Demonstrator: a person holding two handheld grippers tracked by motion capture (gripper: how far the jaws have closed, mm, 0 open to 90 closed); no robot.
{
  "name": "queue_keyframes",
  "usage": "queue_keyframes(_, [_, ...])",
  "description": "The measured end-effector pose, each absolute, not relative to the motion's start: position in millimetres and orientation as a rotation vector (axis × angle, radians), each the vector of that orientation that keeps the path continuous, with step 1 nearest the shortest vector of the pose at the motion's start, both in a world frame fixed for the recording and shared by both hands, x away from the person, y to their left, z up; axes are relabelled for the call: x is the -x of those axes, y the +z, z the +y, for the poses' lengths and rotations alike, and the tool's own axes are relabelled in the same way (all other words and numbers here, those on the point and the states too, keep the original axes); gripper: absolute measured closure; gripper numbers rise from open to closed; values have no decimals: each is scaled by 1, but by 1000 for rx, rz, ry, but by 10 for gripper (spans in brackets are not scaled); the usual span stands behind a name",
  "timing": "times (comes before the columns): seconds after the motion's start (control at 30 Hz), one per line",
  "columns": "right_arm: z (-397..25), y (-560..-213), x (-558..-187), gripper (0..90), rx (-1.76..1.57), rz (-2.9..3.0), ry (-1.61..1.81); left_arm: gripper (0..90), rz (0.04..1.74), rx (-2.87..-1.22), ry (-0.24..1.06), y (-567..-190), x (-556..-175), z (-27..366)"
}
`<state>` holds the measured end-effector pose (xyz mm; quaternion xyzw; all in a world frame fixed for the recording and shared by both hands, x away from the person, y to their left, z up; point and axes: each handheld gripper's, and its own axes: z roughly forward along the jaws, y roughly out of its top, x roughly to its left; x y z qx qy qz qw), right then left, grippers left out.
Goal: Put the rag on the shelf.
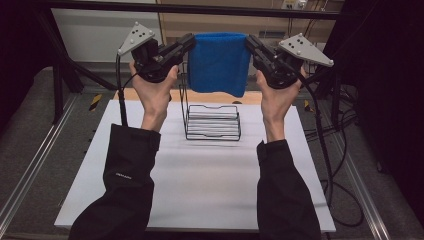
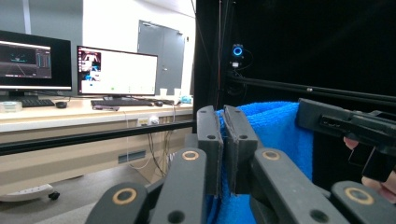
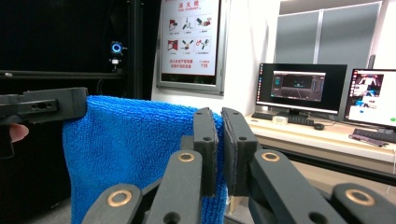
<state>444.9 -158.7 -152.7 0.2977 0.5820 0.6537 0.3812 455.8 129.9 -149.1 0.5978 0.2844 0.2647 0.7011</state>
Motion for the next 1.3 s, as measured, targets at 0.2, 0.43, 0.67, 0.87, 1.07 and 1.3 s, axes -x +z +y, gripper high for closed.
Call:
queue_keyframes(0.2, [-155, -149, -455, 855, -751, 1478, 1673, 858, 642, -1328, 606, -144, -466, 132])
queue_keyframes(0.43, [-151, -144, -474, 855, -754, 1486, 1660, 859, 654, -1321, 624, -141, -482, 134])
queue_keyframes(0.67, [-149, -148, -492, 854, -771, 1503, 1650, 858, 674, -1318, 607, -151, -499, 135])
queue_keyframes(0.87, [-148, -153, -505, 854, -761, 1529, 1619, 859, 687, -1333, 617, -158, -509, 135])
queue_keyframes(1.07, [-148, -159, -516, 854, -751, 1554, 1632, 859, 692, -1339, 624, -164, -516, 138])
queue_keyframes(1.3, [-151, -167, -521, 855, -737, 1623, 1661, 859, 675, -1365, 614, -174, -520, 145])
